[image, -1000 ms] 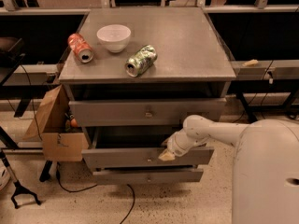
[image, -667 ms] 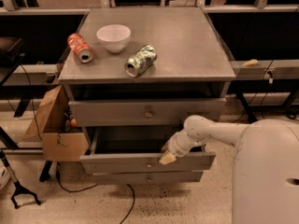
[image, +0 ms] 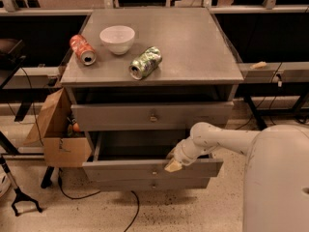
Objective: Open middle drawer
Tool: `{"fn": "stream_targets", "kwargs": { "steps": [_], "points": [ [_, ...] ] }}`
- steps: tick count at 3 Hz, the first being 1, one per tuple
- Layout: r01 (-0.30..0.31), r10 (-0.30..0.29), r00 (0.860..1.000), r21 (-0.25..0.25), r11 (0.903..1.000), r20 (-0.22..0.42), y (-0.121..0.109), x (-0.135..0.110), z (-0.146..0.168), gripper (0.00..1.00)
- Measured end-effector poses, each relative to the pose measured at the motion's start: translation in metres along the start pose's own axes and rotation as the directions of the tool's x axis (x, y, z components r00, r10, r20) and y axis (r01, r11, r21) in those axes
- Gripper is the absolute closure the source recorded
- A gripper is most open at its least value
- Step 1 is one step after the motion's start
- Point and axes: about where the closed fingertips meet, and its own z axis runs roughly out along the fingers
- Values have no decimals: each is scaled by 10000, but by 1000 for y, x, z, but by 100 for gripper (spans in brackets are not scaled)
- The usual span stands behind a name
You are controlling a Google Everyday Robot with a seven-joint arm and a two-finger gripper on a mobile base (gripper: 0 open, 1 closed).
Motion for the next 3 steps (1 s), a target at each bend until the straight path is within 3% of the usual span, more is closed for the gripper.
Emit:
{"fn": "stream_targets", "kwargs": {
  "steps": [1,3],
  "points": [
    [263,-263,9996,-14,9997,-84,14,12,-1,52],
    [263,-263,9996,-15,9997,-84,14,11,-2,5]
  ]
}}
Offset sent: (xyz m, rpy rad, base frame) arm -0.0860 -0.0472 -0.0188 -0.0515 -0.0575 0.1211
